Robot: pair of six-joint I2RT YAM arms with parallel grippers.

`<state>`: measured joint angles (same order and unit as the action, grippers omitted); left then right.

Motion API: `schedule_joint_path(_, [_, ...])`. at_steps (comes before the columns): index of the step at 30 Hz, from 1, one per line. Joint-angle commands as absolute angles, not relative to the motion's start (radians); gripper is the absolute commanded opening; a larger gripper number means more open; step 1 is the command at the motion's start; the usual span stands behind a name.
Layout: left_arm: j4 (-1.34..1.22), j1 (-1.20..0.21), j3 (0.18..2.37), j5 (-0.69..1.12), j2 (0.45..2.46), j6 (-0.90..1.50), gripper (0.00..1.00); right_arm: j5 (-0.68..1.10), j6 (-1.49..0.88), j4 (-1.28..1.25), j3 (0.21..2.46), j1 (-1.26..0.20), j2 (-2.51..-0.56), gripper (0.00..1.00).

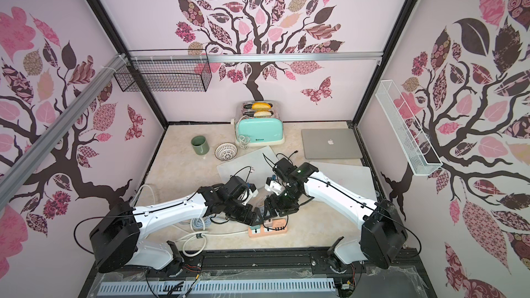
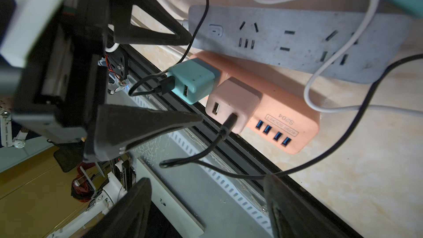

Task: Unplug the laptop charger
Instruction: Remove the charging cable from the plug.

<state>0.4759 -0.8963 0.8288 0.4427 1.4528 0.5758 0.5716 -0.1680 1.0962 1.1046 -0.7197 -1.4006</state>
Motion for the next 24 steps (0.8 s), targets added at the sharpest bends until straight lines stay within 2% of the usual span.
schedule_joint_path(1, [0.435,-0.900,0.841,0.428,1.466,0.586,0.89,0.530,-0.179,1.048,1.146,-0.753,-1.373,0.79])
schedule_joint_path(10, [0.398,-0.900,0.827,0.412,1.495,0.591,0.89,0.517,-0.200,0.996,1.145,-0.766,-1.421,0.76])
schedule_joint_path(24, [0.316,-0.900,0.757,0.436,1.492,0.635,0.89,0.540,-0.169,1.011,1.128,-0.768,-1.449,0.63])
